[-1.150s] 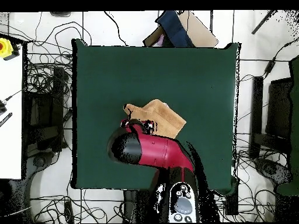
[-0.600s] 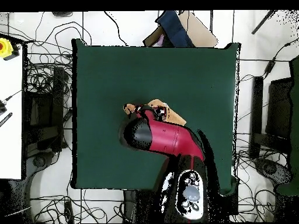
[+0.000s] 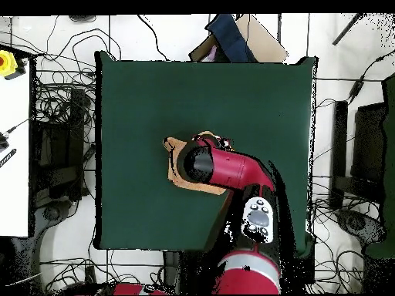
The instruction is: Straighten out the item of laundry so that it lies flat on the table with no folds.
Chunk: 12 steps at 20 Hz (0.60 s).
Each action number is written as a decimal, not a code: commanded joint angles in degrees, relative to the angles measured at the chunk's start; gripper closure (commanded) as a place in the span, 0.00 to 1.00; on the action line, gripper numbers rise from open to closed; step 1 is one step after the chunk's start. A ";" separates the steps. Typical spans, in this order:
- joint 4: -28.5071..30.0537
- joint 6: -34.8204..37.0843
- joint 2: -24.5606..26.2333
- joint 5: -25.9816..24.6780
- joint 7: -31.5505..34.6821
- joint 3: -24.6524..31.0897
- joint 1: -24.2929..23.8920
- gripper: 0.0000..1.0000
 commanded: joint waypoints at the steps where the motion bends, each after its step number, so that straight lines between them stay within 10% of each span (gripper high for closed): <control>1: -4.56 -2.64 6.63 -2.83 4.30 5.74 -4.24 0.00; 12: -7.84 9.66 9.68 -3.15 -1.07 12.64 -11.02 0.00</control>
